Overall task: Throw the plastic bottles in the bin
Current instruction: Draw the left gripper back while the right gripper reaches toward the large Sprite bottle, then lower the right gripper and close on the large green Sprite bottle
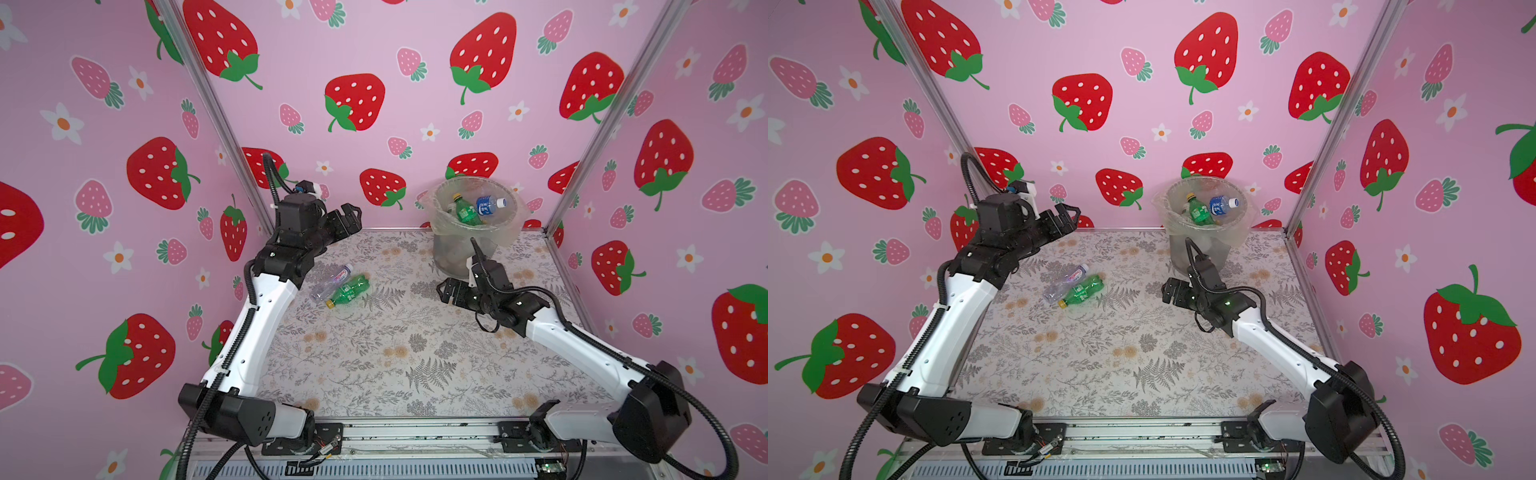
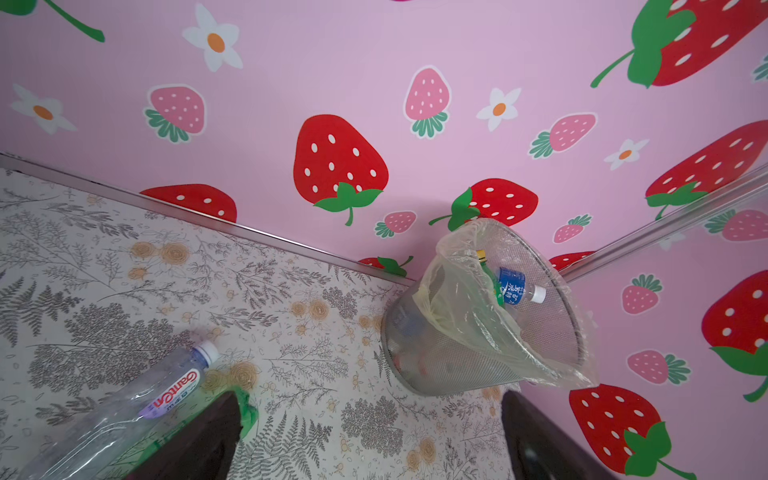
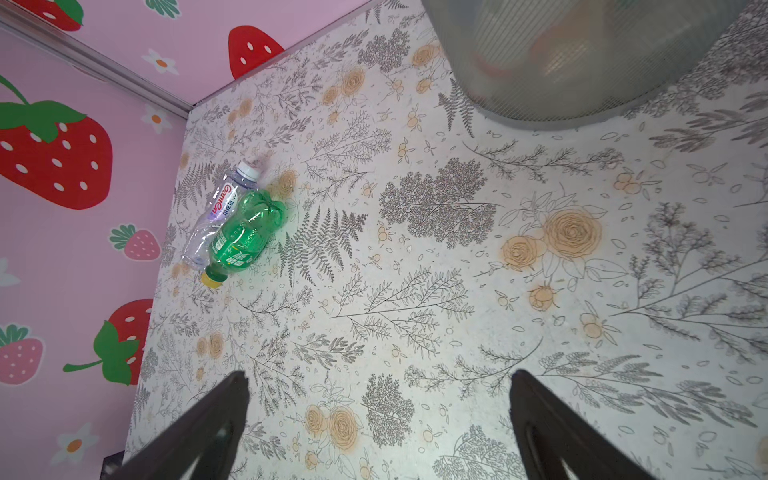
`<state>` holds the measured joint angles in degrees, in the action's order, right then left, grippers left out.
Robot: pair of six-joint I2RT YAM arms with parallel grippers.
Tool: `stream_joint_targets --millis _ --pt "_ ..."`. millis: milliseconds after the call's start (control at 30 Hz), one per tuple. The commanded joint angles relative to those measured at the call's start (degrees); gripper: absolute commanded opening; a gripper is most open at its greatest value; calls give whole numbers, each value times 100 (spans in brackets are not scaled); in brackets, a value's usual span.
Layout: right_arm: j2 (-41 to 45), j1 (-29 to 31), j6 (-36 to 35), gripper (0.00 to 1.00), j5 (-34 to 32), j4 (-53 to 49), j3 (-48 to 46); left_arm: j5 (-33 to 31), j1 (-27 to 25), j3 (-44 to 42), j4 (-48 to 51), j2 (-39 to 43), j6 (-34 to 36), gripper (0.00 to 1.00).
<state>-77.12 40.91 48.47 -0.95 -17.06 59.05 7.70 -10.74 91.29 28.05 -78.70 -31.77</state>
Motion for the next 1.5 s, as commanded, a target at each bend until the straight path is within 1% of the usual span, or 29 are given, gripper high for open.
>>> stream_joint_targets --millis 0,133,367,567,600,700,767,867,1033,1133,1233,1467 --pt "-286 311 495 99 -533 -72 338 487 330 -267 670 151 11 99" --pt "-571 711 917 99 -986 102 573 738 804 -1050 654 527 -123 99" --pt "-1767 1182 1156 99 -1038 -356 1847 715 1448 -2160 573 1055 -316 99" --pt "-2775 1443 1558 99 -1060 -716 2896 979 1887 -2613 781 1120 -388 99" --pt "-2896 1488 1589 99 -1093 -715 3023 948 1927 -2640 870 1119 -415 99" --pt "-3274 1561 1771 99 -1076 -674 3369 559 2022 -2739 1170 1128 -409 99" --pt "-3542 1600 1928 100 -1029 -676 3623 490 2121 -2837 1289 1158 -317 99" --pt "-3911 1665 2147 98 -998 -642 3957 470 2194 -3101 1215 1283 -236 99" --pt "-4466 1732 2583 96 -806 -475 4389 200 2295 -3486 1044 1409 -120 99" --pt "-4801 1759 2833 96 -679 -398 4696 276 2349 -3665 924 1392 -95 99" --pt "-5142 1777 3081 94 -584 -405 5057 420 2409 -3663 927 1322 -77 99" --pt "-5705 1813 3539 92 -670 -430 5670 599 2585 -3732 957 1256 -125 99"
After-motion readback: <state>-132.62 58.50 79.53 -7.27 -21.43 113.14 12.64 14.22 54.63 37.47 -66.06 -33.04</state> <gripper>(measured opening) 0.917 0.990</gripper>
